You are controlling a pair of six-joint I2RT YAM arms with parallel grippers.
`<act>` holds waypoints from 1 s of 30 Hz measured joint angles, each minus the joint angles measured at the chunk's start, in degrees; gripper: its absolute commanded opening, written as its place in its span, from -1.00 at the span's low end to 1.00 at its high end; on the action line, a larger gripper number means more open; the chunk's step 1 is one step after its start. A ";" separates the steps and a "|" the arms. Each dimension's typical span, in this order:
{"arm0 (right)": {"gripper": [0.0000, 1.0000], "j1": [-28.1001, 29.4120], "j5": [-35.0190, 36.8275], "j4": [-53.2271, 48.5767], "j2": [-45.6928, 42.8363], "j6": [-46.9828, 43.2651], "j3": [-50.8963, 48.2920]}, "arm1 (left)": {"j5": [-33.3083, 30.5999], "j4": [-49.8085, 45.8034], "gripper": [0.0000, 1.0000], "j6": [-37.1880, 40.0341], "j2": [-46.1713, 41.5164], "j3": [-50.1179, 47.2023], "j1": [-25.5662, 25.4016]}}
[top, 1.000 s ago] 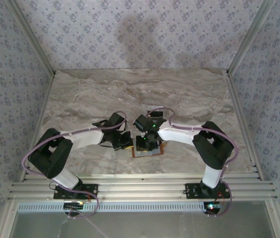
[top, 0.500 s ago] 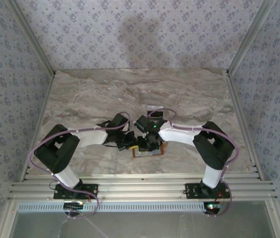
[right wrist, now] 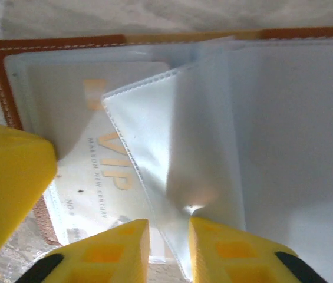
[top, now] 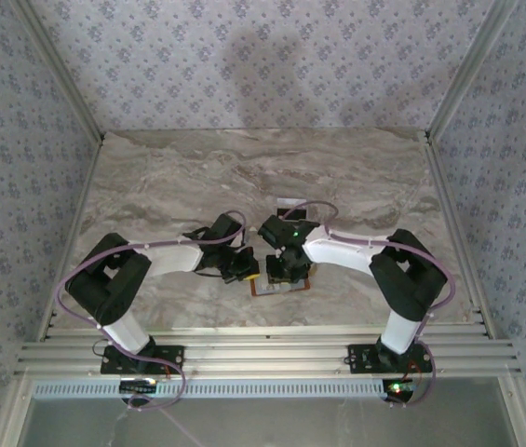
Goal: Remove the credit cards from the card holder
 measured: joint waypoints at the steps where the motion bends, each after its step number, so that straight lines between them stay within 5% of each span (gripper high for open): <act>1: -0.30 -0.20 0.33 -0.48 -0.31 -0.33 0.00 | -0.11 -0.02 -0.97 0.17 0.00 0.00 0.00; 9: -0.01 -1.44 2.97 -3.91 -2.60 -3.45 0.42 | -0.20 -0.24 -0.97 1.14 -0.02 0.00 0.02; 30: -0.23 -8.20 9.03 -9.55 -6.14 -5.88 -0.63 | -1.25 -5.31 -0.98 5.01 -0.31 1.79 0.13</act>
